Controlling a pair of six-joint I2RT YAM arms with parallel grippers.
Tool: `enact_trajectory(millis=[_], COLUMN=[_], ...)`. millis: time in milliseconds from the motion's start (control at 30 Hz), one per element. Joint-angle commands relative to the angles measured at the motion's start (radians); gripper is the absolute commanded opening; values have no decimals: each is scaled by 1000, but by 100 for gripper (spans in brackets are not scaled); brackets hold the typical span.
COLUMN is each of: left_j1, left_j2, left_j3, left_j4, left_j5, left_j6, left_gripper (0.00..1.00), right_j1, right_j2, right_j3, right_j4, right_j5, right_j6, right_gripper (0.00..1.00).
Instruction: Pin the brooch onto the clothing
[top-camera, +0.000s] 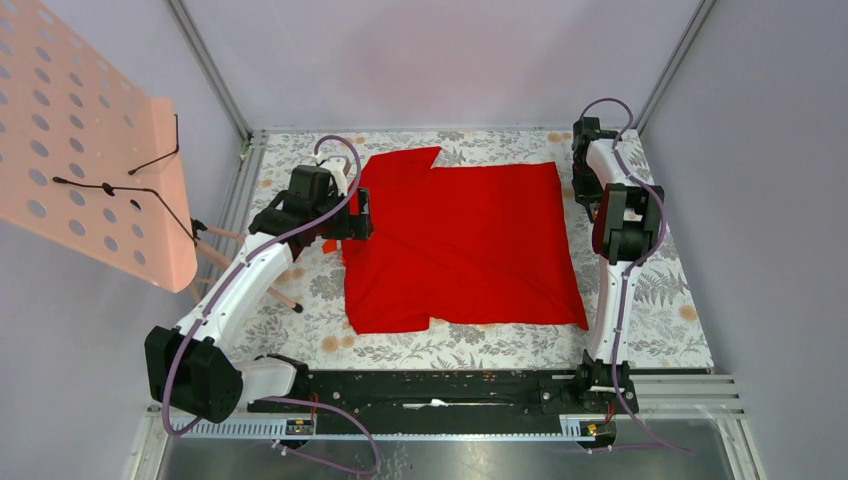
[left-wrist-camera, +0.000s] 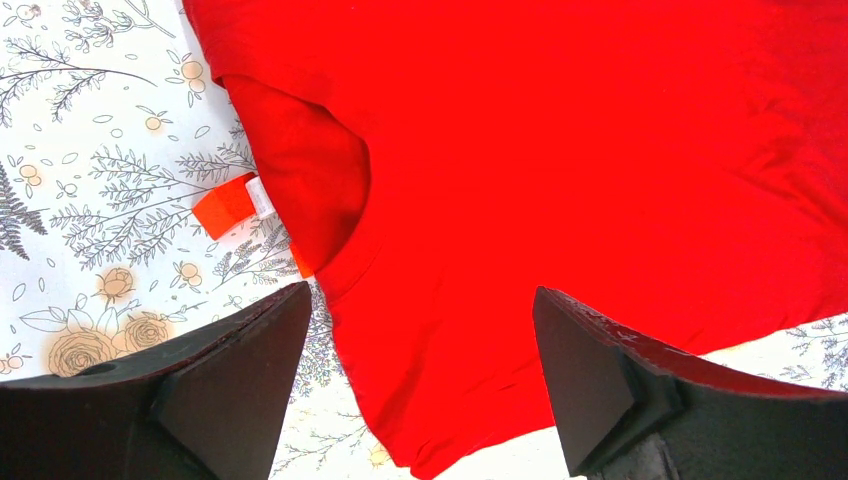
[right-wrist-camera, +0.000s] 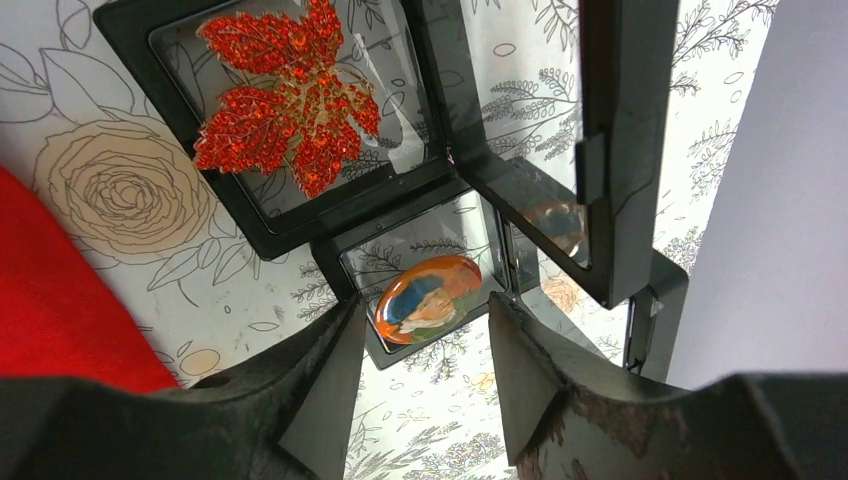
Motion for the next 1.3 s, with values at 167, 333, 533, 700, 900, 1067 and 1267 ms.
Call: enact_trajectory(millis=[167,333,533,700,900,1067,1267], left_j1=[2,2,2,2,2,2,2], left_j2=[-32,-35,-39,-40,-44,-46,-51], left_j3=[-7,-8,-10,-11,-11,-12,-13], left_j4=[44,44,44,44,44,44,44], left_j5=[0,-2,-5,-9,-12,-9,-6], left_j6=[10,12,13,15,16,16,15], left_gripper=[90,90,90,90,90,90,90], right_j1=[1,1,1,2,1,3,7], right_j2=[36,39,47,47,29,-6,-58], right_j3=[71,75,85,85,55,-3,-91], right_j4=[-63,-64,-71,-70,-43,5,85], right_j5=[3,10,24,30,50,62,111], right_j6=[-26,-26,-24,-36,-43,-49,-75], right_gripper=[49,46,42,34,23,19,13])
